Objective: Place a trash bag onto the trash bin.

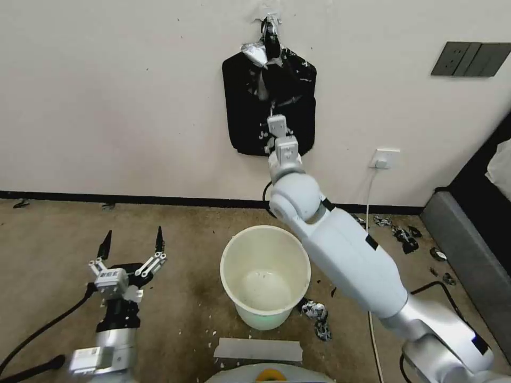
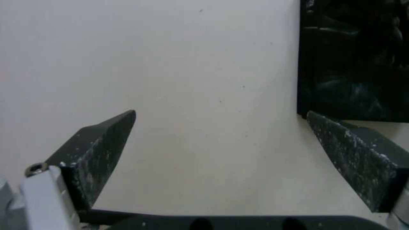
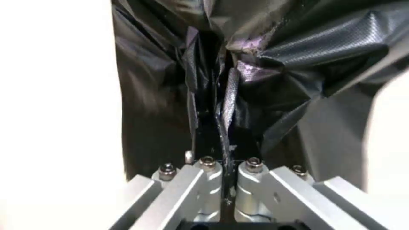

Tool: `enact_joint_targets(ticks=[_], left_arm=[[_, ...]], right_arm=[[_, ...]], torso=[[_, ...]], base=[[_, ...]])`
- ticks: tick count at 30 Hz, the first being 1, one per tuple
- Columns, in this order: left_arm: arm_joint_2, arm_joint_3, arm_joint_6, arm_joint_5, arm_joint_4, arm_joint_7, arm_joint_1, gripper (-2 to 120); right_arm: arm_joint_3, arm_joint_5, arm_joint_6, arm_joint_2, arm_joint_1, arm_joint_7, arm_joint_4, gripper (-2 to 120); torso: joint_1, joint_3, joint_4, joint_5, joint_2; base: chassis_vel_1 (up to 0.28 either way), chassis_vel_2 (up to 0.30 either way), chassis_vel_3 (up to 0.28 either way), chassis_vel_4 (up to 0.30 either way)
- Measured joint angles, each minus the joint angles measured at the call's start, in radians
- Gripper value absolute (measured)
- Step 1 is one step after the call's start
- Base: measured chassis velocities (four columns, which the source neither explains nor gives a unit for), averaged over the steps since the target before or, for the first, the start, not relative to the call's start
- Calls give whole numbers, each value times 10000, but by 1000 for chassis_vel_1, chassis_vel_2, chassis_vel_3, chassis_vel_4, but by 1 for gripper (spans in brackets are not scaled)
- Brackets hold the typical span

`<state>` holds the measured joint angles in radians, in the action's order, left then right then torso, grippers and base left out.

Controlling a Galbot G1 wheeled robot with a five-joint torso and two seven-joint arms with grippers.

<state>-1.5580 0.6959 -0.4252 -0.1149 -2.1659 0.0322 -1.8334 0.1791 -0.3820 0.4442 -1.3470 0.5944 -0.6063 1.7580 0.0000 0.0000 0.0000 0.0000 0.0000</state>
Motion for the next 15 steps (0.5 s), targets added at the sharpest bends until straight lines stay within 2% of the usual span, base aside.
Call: enact_joint_targets(ticks=[8,10,11,14,15], left_arm=[[344,50,98,-49,-166,0,133,100],[789,141,258,-353,-362,0,385,100],[789,141,258,-353,-362,0,385,100],[1583,353,578,-995,-669,5,868,100],[1583,353,578,-995,-669,5,868,100]], right_arm=[[-64,350,-25,-12,702,176,205,0],[-88,496,-37,29,1022,252,314,0],[-88,496,-37,29,1022,252,314,0],[-111,686,-57,92,1423,356,459,0],[-111,686,-57,92,1423,356,459,0]], torso=[[0,0,0,-2,0],[0,0,1,-3,0],[0,0,1,-3,0],[0,0,0,-2,0],[0,0,0,-2,0]], base=[[0,0,0,0],[0,0,0,0],[0,0,0,0],[0,0,0,0],[0,0,0,0]])
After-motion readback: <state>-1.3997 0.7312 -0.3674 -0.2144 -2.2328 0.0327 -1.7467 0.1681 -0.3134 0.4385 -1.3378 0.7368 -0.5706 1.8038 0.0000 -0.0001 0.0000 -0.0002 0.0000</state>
